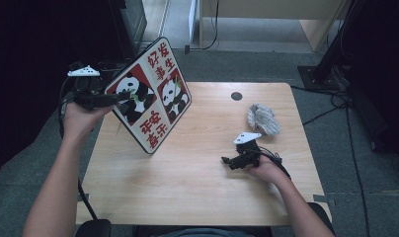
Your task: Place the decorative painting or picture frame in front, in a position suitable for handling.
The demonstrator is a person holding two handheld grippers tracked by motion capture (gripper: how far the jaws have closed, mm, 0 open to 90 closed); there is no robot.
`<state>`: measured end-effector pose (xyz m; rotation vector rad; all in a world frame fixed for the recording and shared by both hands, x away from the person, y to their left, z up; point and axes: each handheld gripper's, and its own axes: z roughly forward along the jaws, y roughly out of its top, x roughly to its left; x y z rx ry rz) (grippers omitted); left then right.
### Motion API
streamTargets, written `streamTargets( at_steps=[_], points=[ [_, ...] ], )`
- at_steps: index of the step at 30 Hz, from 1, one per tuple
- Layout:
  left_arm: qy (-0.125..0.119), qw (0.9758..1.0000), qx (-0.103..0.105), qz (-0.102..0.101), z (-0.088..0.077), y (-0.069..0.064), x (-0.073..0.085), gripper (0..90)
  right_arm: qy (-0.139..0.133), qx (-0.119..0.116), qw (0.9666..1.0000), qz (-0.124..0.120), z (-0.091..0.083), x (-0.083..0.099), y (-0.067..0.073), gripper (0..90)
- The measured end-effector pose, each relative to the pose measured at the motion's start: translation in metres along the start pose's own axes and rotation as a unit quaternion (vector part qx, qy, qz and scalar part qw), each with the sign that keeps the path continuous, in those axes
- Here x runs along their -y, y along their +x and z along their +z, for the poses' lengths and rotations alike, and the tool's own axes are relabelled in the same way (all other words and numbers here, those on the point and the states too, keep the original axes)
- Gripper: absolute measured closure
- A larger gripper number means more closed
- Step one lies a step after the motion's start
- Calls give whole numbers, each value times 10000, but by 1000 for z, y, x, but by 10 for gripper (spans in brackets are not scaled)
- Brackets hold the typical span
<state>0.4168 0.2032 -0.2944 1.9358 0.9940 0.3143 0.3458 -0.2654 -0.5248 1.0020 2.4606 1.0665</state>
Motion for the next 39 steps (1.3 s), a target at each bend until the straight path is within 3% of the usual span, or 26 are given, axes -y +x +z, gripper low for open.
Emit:
streamTargets(
  at_steps=[9,19,25,34,39],
  points=[
    [227,9996,-27,153,0,2,-29,515,10,-3,10000,1,0,0,0,53],
    [660,9969,-108,406,7,5,-63,513,9,8,10000,3,0,0,0,53],
    [739,9968,-44,315,16,13,-80,514,14,17,10000,24,0,0,1,53],
    [1122,9930,-31,363,40,20,-102,532,12,27,10000,36,0,0,1,53],
    [1088,9931,9,446,48,21,-106,557,15,24,10000,31,0,0,1,49]
  ],
)
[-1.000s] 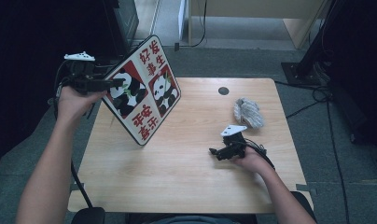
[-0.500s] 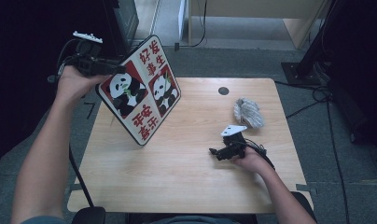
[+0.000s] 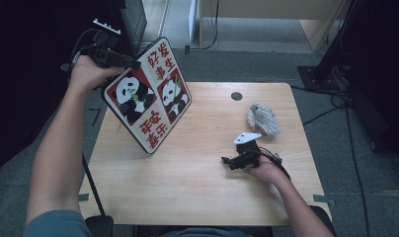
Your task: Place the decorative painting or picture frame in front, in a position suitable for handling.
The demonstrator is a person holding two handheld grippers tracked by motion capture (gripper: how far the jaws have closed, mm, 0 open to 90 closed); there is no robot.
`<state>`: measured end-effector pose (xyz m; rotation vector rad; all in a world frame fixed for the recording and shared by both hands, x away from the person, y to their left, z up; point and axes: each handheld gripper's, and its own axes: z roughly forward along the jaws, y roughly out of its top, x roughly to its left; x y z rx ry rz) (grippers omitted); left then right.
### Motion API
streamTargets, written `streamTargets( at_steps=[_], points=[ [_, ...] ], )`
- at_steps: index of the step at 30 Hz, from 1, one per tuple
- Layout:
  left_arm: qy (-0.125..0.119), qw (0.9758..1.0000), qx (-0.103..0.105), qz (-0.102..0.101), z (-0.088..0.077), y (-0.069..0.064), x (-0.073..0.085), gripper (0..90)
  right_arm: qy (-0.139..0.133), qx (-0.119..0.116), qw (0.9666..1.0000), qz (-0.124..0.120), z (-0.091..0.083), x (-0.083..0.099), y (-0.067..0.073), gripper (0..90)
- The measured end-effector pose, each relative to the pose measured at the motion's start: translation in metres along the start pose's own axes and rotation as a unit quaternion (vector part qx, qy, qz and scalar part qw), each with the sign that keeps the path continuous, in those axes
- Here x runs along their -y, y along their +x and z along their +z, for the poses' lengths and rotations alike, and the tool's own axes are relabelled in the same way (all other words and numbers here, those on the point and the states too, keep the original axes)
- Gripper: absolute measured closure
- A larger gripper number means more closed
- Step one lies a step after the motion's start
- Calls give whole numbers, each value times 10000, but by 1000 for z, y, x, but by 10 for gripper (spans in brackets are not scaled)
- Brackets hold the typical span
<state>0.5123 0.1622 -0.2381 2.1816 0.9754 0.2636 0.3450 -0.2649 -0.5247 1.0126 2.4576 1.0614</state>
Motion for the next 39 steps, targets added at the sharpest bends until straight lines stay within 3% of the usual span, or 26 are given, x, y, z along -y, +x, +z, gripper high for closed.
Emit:
streamTargets(
  at_steps=[4,12,25,34,39],
  points=[
    [216,9997,72,-90,9,7,-3,576,4,-12,10000,-8,0,0,0,47],
    [576,9981,196,-92,19,8,-7,612,6,0,10000,12,0,0,0,47],
    [1114,9932,342,-61,32,6,-14,710,7,13,10000,19,0,0,1,47],
    [1330,9898,386,-345,35,8,-14,760,7,14,10000,22,0,0,1,47],
    [1427,9882,400,-382,37,8,-14,764,11,11,10000,16,0,0,1,44]
  ],
)
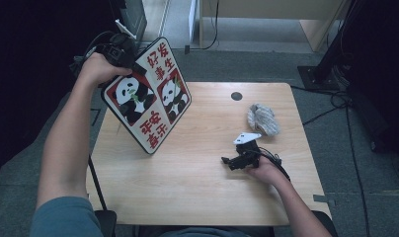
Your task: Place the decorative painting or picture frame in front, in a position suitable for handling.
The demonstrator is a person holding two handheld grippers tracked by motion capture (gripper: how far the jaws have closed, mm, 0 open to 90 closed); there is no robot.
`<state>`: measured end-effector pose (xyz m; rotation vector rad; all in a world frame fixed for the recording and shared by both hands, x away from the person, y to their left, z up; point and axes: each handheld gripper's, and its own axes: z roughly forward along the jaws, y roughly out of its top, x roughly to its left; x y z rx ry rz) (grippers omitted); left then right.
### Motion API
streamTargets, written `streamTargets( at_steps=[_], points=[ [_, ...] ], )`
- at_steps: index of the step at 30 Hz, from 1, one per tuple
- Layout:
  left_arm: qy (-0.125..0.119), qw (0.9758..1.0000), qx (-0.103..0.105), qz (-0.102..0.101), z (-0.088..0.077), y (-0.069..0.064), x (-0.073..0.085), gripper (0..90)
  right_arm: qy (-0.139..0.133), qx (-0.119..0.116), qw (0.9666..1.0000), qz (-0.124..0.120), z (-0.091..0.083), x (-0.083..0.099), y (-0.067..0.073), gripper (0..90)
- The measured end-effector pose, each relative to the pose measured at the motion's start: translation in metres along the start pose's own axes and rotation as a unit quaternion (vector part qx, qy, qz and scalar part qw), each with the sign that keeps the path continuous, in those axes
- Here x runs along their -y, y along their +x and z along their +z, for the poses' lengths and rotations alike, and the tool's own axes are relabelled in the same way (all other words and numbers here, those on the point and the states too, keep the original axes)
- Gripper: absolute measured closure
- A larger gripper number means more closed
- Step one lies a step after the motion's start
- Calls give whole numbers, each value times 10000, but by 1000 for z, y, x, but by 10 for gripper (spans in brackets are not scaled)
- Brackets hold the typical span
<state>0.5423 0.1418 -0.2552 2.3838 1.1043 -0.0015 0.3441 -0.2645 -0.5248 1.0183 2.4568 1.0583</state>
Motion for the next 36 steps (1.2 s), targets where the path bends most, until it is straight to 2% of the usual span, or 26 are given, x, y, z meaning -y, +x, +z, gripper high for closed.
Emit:
streamTargets(
  at_steps=[2,4,6,8,13,14,15,16,19,23,30,36],
  points=[
    [124,9998,59,-147,1,0,-1,768,6,-3,10000,-3,0,0,0,43],
    [138,9996,59,-220,1,-2,-2,778,7,-3,10000,-4,0,0,0,43],
    [149,9991,77,-377,0,-5,-3,780,11,-7,10000,-4,0,0,0,43],
    [186,9985,-9,-522,-2,-6,-3,795,11,-5,10000,-1,0,0,0,43],
    [134,9980,-100,-612,-11,-19,-2,806,11,-7,10000,-4,0,0,0,43],
    [106,9991,-129,-400,-16,-28,-1,813,13,-5,10000,1,0,0,0,43],
    [106,9991,-129,-400,-16,-28,-1,811,13,-5,10000,1,0,0,0,43],
    [108,9993,-167,-312,-18,-34,-1,811,14,-10,10000,-2,0,0,0,43],
    [117,9992,-159,-361,-23,-46,1,812,13,-9,10000,-1,0,0,0,43],
    [109,9995,41,-281,-27,-65,6,812,13,-12,10000,-4,0,0,0,43],
    [193,9991,376,-93,-16,-105,15,812,14,-10,10000,-5,0,0,0,43],
    [371,9979,484,216,-8,-134,17,811,13,-9,10000,-3,0,0,0,42]
  ],
)
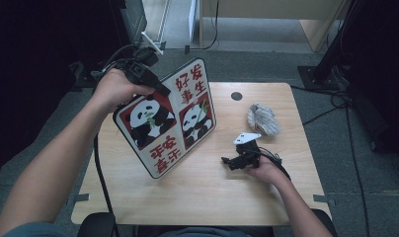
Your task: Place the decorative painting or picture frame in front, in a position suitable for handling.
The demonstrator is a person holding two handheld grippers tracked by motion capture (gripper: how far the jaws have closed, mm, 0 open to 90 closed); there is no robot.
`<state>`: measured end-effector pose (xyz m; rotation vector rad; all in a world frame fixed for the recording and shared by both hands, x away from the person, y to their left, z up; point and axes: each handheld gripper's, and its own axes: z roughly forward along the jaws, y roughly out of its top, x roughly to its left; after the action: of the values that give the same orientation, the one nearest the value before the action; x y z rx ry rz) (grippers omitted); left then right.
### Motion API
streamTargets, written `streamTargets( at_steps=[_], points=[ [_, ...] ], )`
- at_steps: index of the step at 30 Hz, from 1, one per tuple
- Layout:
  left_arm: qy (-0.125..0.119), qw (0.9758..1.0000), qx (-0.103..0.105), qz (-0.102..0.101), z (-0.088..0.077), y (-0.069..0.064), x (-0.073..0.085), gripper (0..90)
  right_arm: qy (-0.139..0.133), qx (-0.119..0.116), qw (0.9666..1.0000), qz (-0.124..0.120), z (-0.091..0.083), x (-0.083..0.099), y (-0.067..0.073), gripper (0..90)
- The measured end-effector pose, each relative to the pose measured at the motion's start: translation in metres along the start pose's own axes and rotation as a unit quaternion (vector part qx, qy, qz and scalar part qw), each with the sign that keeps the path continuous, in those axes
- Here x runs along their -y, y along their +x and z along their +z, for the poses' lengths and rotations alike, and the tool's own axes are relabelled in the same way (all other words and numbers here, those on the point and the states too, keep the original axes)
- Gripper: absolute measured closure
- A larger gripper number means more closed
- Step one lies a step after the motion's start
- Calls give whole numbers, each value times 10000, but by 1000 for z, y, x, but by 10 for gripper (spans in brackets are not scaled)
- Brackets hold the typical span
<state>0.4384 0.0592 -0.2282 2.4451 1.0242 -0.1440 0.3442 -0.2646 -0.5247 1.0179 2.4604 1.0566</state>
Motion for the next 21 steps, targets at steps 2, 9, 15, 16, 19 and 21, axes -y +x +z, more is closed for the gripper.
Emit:
streamTargets(
  at_steps=[2,9,15,16,19,21],
  points=[
    [2,10000,32,34,4,-5,2,811,1,-3,10000,-4,0,0,0,42],
    [-35,9999,116,21,16,-10,3,806,2,-5,10000,-15,0,0,0,39],
    [-94,9997,198,-84,21,-7,1,803,16,-23,10000,-42,0,0,0,29],
    [-111,9997,178,-89,21,-6,1,803,19,-22,10000,-36,0,0,0,29],
    [-135,9997,191,-120,21,-5,1,803,21,-23,10000,-38,0,0,0,28],
    [-143,9996,184,-139,21,-4,1,801,21,-23,10000,-39,0,0,0,28]
  ],
)
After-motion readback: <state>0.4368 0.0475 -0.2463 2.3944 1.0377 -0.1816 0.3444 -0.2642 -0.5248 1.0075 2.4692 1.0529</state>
